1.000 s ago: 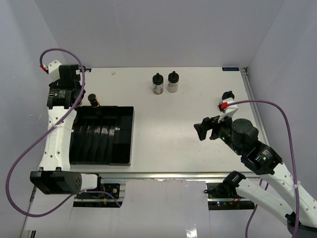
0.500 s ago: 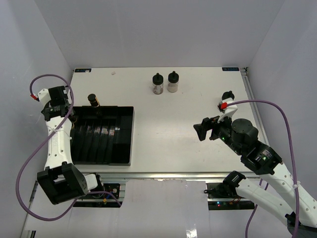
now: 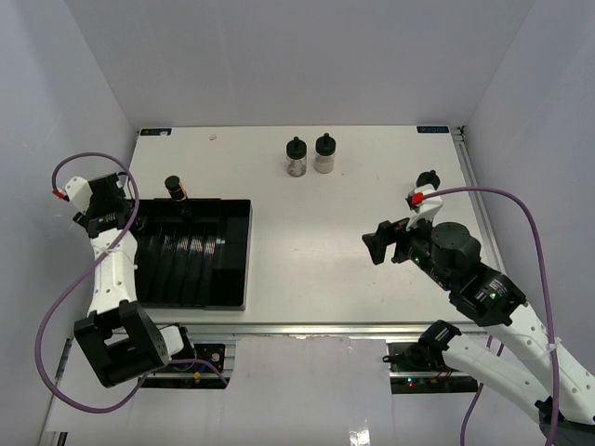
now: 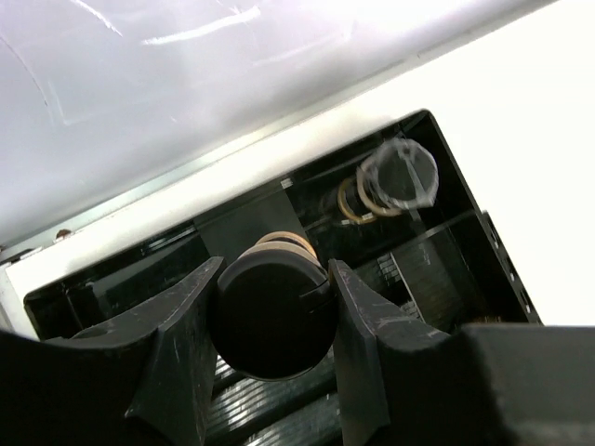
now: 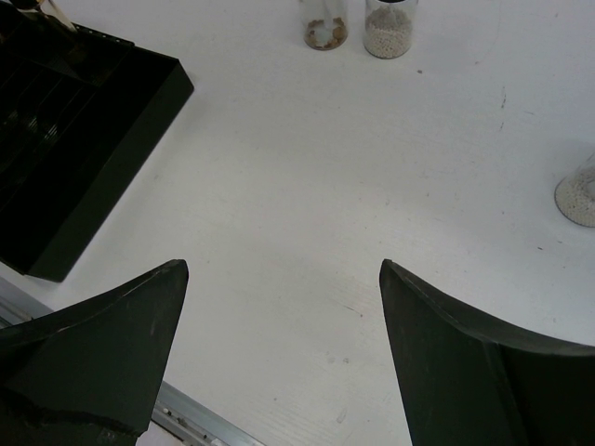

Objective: Organize the condiment bottles

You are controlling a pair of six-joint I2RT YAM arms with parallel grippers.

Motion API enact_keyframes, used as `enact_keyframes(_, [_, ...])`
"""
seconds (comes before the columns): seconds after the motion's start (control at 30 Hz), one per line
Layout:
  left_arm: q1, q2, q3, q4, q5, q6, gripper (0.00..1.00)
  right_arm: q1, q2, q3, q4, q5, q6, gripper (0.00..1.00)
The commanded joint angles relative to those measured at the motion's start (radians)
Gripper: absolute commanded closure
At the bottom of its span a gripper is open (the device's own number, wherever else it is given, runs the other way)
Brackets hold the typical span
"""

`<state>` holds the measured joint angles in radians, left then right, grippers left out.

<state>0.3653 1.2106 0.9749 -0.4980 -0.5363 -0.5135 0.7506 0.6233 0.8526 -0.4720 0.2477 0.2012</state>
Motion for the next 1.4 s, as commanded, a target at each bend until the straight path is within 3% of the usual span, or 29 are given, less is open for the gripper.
enact_keyframes(0.0, [0.014,0.049,0.026,0.063,-0.003,-0.024,1.00,0.002,0.009,0.000,0.034,0.022,-0.014,0.10])
enact_keyframes(1.17, [0.014,0.253,-0.023,0.197,-0.051,-0.042,1.00,0.001,-0.042,0.004,0.089,-0.015,-0.022,0.10])
enact_keyframes(1.37, [0.014,0.306,-0.009,0.225,-0.008,-0.038,1.00,0.003,-0.052,-0.001,0.087,-0.005,-0.025,0.10])
